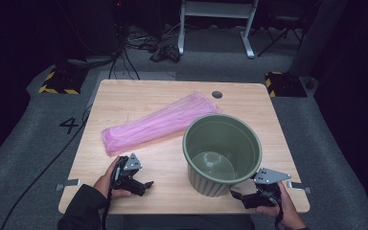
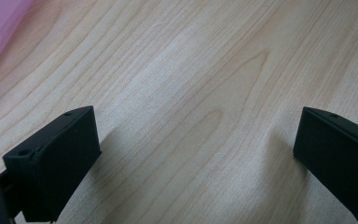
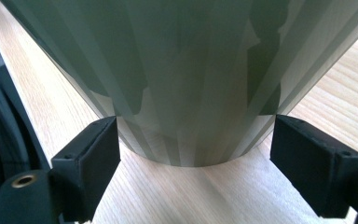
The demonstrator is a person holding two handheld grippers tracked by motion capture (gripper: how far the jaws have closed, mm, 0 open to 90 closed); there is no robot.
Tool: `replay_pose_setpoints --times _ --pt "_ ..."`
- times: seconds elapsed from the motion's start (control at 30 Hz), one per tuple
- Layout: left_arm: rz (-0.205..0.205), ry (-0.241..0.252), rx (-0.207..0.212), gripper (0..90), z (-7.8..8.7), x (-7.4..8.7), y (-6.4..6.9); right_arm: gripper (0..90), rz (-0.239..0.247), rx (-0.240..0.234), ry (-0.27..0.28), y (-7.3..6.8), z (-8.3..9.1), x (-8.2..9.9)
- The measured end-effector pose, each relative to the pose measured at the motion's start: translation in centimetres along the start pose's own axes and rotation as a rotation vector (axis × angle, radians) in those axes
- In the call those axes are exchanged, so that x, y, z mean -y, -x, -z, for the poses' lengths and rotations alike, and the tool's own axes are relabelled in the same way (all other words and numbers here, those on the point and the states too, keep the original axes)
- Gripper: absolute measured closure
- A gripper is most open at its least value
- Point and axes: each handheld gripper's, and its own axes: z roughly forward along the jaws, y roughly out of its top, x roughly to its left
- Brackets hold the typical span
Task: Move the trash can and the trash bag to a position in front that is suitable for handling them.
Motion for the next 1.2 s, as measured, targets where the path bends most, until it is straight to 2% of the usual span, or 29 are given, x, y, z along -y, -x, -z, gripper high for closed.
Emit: replay_pose_setpoints --times 0.33,0.6,1.2 --pt "0.003 0.0 0.001 0.2 0.0 0.0 0.0 15.8 -0.026 0.033 0.028 -0.3 -0.7 -0.3" --pt "0.003 0.0 0.002 0.2 0.0 0.0 0.0 15.7 -0.032 0.051 0.03 -0.3 -1.2 -0.4" --pt "0.003 0.0 0.001 0.2 -0.1 0.0 0.0 15.9 -0.033 0.107 0.022 0.8 -2.4 -1.3"
